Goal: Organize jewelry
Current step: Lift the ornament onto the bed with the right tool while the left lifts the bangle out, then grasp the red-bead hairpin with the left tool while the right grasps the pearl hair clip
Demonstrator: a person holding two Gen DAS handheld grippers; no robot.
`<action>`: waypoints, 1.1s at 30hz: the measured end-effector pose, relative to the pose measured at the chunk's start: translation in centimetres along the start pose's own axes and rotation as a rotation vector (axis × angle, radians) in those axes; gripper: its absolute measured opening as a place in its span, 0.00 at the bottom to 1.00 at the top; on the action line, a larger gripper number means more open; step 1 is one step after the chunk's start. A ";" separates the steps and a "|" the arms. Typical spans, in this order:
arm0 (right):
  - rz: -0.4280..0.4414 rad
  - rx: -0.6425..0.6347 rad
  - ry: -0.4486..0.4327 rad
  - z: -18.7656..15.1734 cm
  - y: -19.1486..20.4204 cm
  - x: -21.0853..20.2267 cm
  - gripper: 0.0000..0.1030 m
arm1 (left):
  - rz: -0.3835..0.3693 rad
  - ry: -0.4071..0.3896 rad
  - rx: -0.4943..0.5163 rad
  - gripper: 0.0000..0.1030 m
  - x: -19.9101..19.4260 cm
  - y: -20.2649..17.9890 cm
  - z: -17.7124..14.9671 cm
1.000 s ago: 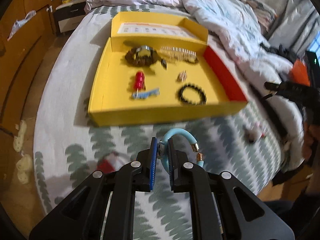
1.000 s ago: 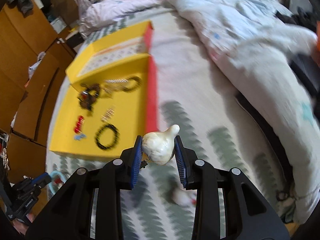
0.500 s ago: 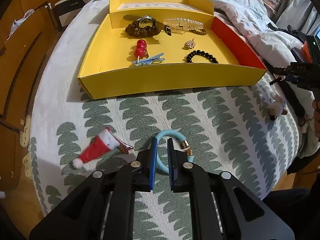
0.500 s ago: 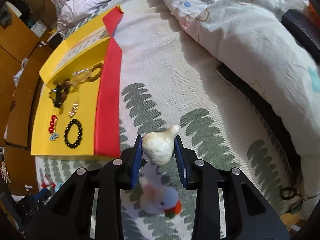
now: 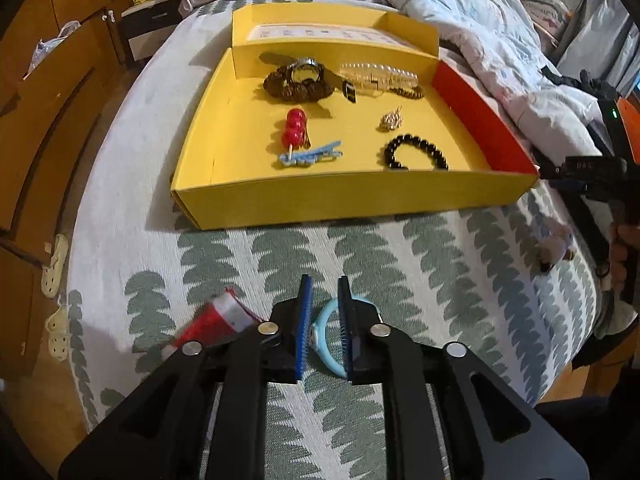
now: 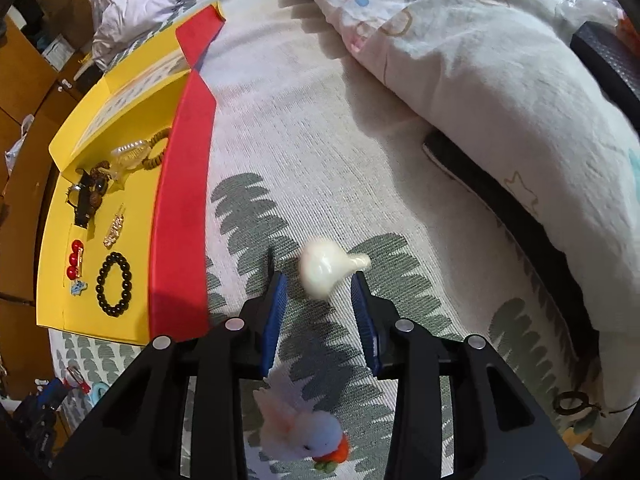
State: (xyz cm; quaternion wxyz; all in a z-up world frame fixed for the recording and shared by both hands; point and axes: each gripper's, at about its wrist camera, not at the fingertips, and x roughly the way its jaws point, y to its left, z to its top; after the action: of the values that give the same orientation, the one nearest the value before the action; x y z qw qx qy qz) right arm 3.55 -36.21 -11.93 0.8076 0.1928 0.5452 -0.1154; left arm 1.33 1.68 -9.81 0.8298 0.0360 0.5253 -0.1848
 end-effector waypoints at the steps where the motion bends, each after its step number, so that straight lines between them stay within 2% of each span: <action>1: 0.001 0.004 -0.009 0.0 0.0 -0.3 0.38 | -0.002 -0.003 -0.006 0.23 -0.1 0.0 0.2; 3: -0.001 0.005 -0.031 0.0 0.2 -1.1 0.45 | -0.006 -0.014 -0.015 0.29 -0.3 0.0 0.7; 5: 0.002 -0.001 -0.062 0.0 0.7 -2.0 0.51 | -0.011 -0.031 -0.024 0.42 -0.7 0.0 1.2; 7: 0.020 -0.016 -0.091 0.0 1.5 -3.0 0.61 | -0.021 -0.061 -0.045 0.53 -1.4 0.4 2.2; 9: 0.038 -0.043 -0.114 -0.1 2.8 -3.8 0.65 | -0.023 -0.098 -0.045 0.54 -1.9 0.8 3.1; 11: 0.068 -0.088 -0.136 -0.3 4.7 -4.6 0.65 | -0.008 -0.105 -0.047 0.54 -1.9 1.0 4.1; 13: 0.089 -0.124 -0.134 -0.3 6.6 -4.8 0.65 | -0.054 -0.125 -0.049 0.55 -2.0 1.2 5.1; 14: 0.094 -0.145 -0.128 -0.3 7.7 -4.9 0.65 | -0.053 -0.130 -0.048 0.57 -1.8 1.3 5.6; 15: 0.111 -0.172 -0.130 -0.4 9.1 -5.0 0.65 | -0.042 -0.126 -0.050 0.57 -1.5 1.3 6.2; 18: 0.158 -0.233 -0.124 -0.7 12.3 -5.0 0.65 | -0.081 -0.120 -0.047 0.57 -0.4 1.3 7.8; 22: 0.171 -0.296 -0.100 -0.7 16.0 -3.7 0.65 | -0.069 -0.075 -0.048 0.57 2.2 1.5 9.4; 24: 0.174 -0.315 -0.091 -0.5 17.1 -2.7 0.65 | -0.043 -0.037 -0.054 0.57 3.6 1.7 10.1; 28: 0.156 -0.288 -0.086 1.2 17.8 -0.8 0.65 | -0.031 -0.015 -0.085 0.57 5.0 2.7 11.5; 33: 0.203 -0.240 -0.085 4.5 18.3 0.2 0.65 | -0.007 0.007 -0.096 0.61 6.4 3.4 12.9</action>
State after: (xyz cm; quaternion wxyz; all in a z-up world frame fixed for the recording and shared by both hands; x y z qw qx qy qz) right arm 14.63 -21.75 -7.27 0.8547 0.1440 0.4981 0.0246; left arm 16.05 -0.16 -10.18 0.8281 -0.0050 0.5366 -0.1622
